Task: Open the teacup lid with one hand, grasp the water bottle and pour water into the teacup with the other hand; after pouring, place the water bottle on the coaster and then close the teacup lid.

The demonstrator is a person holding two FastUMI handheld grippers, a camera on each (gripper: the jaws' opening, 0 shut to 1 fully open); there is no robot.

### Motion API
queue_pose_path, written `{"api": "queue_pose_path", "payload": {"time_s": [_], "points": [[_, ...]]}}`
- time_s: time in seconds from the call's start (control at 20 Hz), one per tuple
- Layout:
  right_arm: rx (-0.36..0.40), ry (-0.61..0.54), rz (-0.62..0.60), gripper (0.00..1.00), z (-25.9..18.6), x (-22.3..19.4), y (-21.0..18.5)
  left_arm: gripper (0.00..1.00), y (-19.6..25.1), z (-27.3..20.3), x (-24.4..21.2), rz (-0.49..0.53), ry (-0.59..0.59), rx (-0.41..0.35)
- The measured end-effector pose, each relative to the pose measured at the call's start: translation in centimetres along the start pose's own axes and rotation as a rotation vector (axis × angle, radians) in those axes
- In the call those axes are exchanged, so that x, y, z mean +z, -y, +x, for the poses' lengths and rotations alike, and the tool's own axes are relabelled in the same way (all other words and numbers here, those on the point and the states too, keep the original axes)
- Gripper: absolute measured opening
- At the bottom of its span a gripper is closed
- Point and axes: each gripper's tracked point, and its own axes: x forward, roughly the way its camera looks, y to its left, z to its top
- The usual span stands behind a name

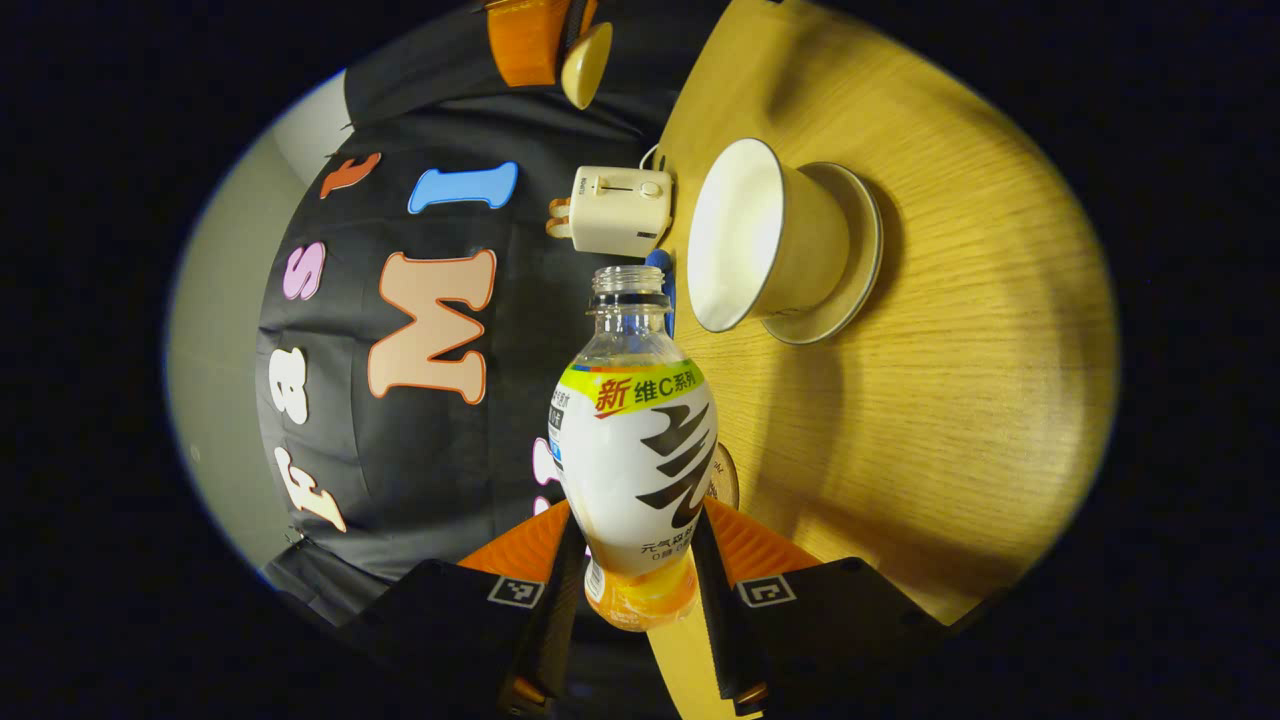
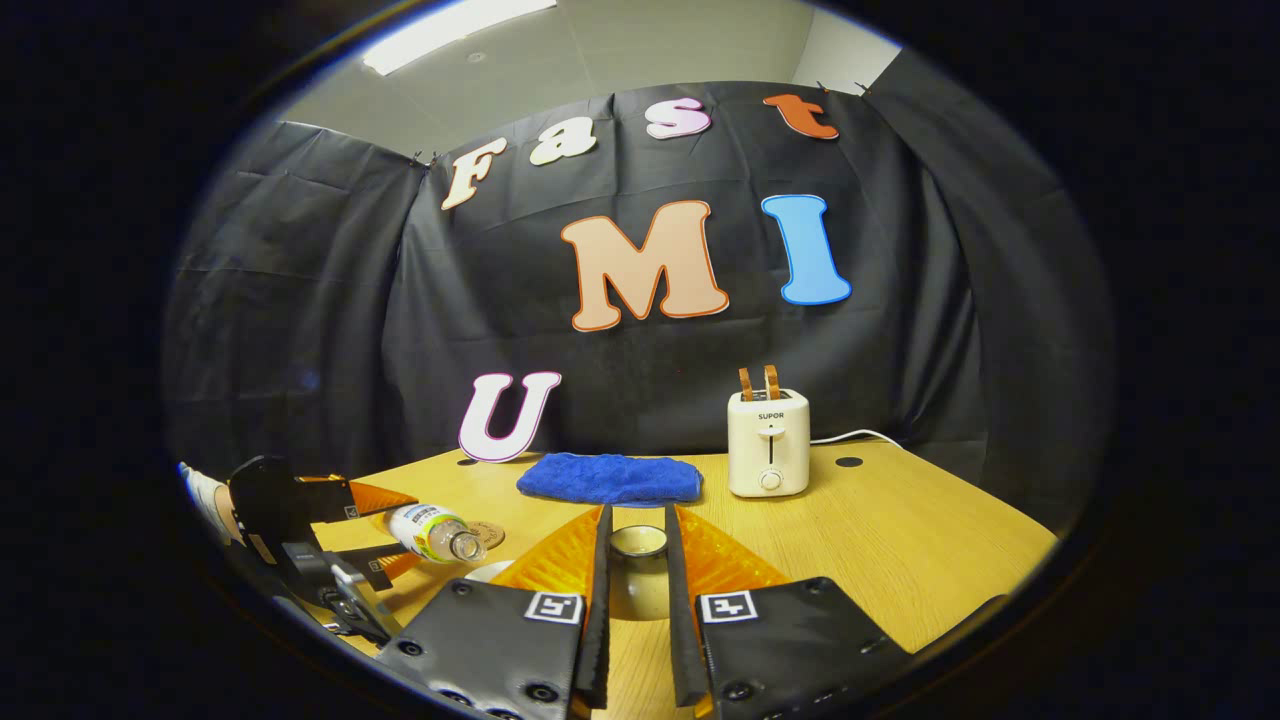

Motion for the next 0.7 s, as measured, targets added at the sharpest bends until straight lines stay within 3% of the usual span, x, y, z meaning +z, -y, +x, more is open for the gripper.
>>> {"api": "queue_pose_path", "payload": {"time_s": [0.7], "points": [[-0.001,0.007,-0.002,0.28,-0.2,0.3,0.2,0.55,-2.1,-0.3,0.8,0.256,-0.025,-0.023]]}}
